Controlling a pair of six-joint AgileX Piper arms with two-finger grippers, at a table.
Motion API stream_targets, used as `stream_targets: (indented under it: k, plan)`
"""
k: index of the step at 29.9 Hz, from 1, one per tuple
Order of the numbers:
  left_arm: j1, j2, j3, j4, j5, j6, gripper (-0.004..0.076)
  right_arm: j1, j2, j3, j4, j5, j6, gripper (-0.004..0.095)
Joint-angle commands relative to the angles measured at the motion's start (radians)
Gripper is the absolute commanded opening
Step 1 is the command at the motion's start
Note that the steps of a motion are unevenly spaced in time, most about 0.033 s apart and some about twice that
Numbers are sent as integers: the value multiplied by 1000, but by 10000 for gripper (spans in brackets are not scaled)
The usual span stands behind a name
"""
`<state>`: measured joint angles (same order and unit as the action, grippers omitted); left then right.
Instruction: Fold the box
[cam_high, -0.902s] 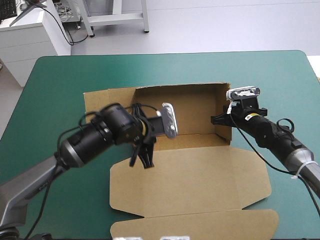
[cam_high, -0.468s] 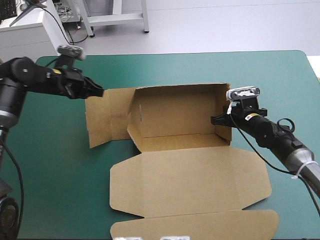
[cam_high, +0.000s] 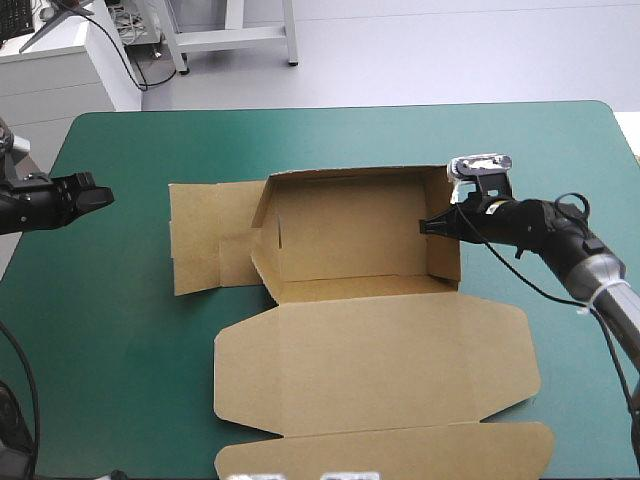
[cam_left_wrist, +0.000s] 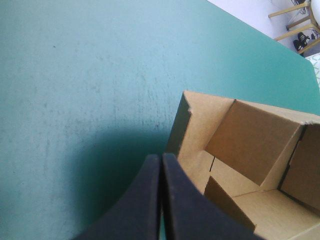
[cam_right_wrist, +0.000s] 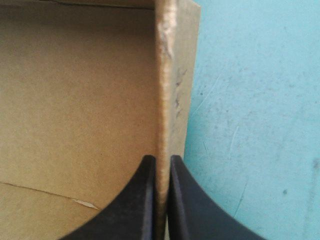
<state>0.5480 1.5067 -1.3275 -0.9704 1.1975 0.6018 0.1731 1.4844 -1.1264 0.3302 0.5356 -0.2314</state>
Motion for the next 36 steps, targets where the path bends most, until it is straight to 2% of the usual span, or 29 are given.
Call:
stream_targets:
  k: [1, 5, 8, 15, 22, 24, 27, 31, 33, 34, 36]
  plan:
    - [2, -39, 2, -99, -10, 28, -9, -6, 34, -167, -104, 148, 113, 1]
    - [2, -39, 13, -101, -15, 29, -9, -6, 155, -351, -208, 338, 195, 1]
    - [2, -39, 13, -109, -35, 29, -9, -6, 236, -468, -212, 427, 198, 1]
    - [2, -39, 13, -80, -48, 37, -9, -6, 388, -686, -210, 535, 199, 1]
    - [2, -39, 13, -69, -75, 37, -9, -6, 494, -808, -212, 647, 187, 28]
    - [2, -39, 13, -69, -75, 37, -9, -6, 506, -829, -212, 668, 179, 97]
    - [2, -39, 13, -69, -75, 37, -9, -6, 509, -852, -210, 682, 179, 283]
    - [2, -39, 13, -69, -73, 37, -9, -6, 509, -902, -214, 713, 174, 638]
    - [2, -39, 13, -69, -73, 37, -9, -6, 509, -930, -212, 713, 174, 775]
    - [2, -39, 13, -69, -73, 37, -9, -6, 507, -947, -207, 713, 184, 813]
    - [2, -39, 13, -69, -73, 37, -9, -6, 500, -979, -193, 715, 194, 829]
